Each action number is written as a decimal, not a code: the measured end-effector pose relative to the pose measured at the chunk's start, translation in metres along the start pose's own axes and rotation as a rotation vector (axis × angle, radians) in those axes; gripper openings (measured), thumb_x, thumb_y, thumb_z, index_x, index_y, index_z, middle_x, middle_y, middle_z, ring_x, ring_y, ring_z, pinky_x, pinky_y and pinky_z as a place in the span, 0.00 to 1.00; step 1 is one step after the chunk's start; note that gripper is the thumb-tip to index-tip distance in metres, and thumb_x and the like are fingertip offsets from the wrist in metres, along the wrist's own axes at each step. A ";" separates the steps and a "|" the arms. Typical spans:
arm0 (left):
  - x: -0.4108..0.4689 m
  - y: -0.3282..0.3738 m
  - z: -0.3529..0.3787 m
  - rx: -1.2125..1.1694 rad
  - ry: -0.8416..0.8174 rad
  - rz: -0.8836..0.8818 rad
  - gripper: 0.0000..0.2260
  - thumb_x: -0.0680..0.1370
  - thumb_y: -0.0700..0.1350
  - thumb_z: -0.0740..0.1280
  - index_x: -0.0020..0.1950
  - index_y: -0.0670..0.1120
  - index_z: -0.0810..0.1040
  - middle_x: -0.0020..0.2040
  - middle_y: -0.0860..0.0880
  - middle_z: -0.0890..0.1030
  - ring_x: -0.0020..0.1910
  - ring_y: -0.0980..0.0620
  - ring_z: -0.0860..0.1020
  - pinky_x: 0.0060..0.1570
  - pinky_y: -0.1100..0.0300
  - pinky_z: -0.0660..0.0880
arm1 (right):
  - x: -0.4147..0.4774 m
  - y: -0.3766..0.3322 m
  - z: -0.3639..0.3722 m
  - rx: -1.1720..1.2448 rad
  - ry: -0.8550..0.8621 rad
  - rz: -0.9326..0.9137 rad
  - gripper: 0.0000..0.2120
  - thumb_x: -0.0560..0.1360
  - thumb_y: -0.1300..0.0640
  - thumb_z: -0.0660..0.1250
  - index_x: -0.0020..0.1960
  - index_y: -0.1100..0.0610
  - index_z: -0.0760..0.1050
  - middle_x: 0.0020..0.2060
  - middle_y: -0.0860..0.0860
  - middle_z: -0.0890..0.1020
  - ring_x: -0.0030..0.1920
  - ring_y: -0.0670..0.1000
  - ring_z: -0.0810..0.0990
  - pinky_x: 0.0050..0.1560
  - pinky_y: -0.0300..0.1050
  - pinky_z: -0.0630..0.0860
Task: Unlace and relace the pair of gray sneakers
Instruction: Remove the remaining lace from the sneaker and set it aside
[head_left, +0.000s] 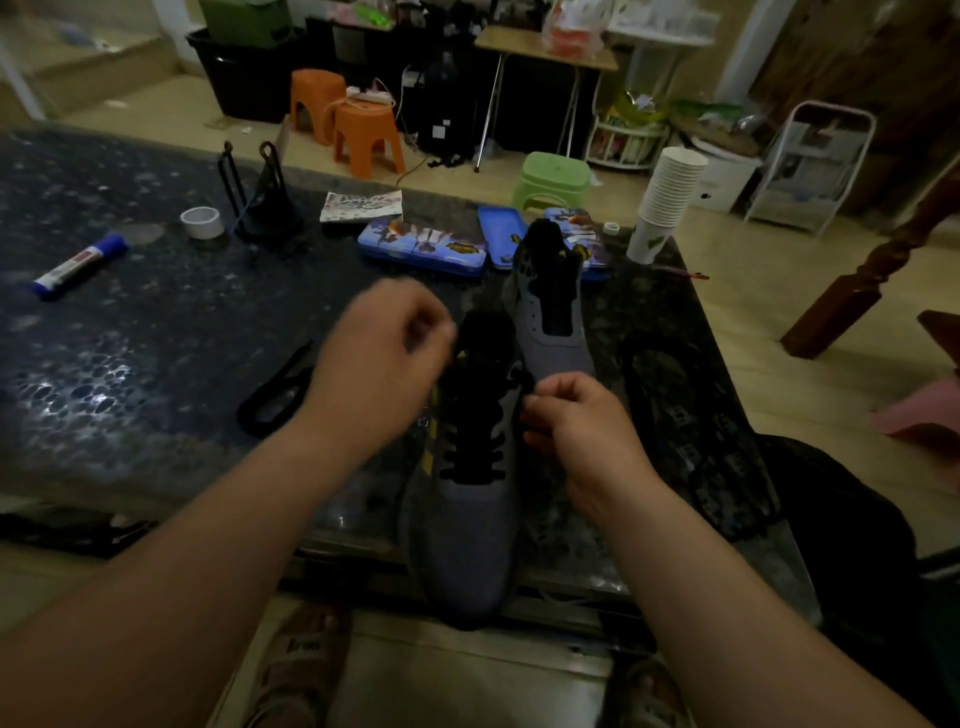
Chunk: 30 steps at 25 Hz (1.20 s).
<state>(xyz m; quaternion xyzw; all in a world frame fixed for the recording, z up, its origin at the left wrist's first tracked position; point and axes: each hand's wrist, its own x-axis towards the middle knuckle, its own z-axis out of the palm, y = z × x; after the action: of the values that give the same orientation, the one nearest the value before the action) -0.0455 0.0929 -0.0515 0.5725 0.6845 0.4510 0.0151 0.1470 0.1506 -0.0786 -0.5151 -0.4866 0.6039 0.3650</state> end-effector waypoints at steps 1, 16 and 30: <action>-0.005 0.005 0.007 0.091 -0.120 0.122 0.06 0.79 0.48 0.71 0.54 0.50 0.80 0.49 0.51 0.76 0.48 0.51 0.76 0.50 0.51 0.76 | -0.001 0.002 0.000 -0.053 -0.021 -0.021 0.05 0.79 0.64 0.69 0.48 0.55 0.78 0.42 0.53 0.82 0.43 0.51 0.81 0.44 0.46 0.79; -0.001 0.012 0.001 -0.127 -0.412 -0.170 0.03 0.82 0.45 0.69 0.48 0.50 0.80 0.57 0.53 0.80 0.51 0.53 0.80 0.57 0.53 0.78 | -0.008 -0.007 0.009 -0.771 0.031 -0.716 0.04 0.79 0.51 0.71 0.54 0.47 0.81 0.43 0.43 0.74 0.44 0.43 0.74 0.44 0.43 0.74; -0.001 0.016 0.011 -0.690 -0.102 -0.826 0.24 0.86 0.54 0.58 0.34 0.42 0.73 0.46 0.40 0.84 0.40 0.45 0.85 0.46 0.51 0.82 | -0.006 -0.025 0.005 -0.043 0.047 -0.067 0.18 0.80 0.54 0.63 0.32 0.55 0.69 0.35 0.53 0.77 0.41 0.50 0.80 0.49 0.57 0.78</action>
<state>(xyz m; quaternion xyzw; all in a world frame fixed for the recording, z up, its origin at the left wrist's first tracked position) -0.0272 0.0977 -0.0479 0.2386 0.6633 0.5777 0.4116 0.1414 0.1505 -0.0528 -0.5204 -0.5078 0.5684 0.3850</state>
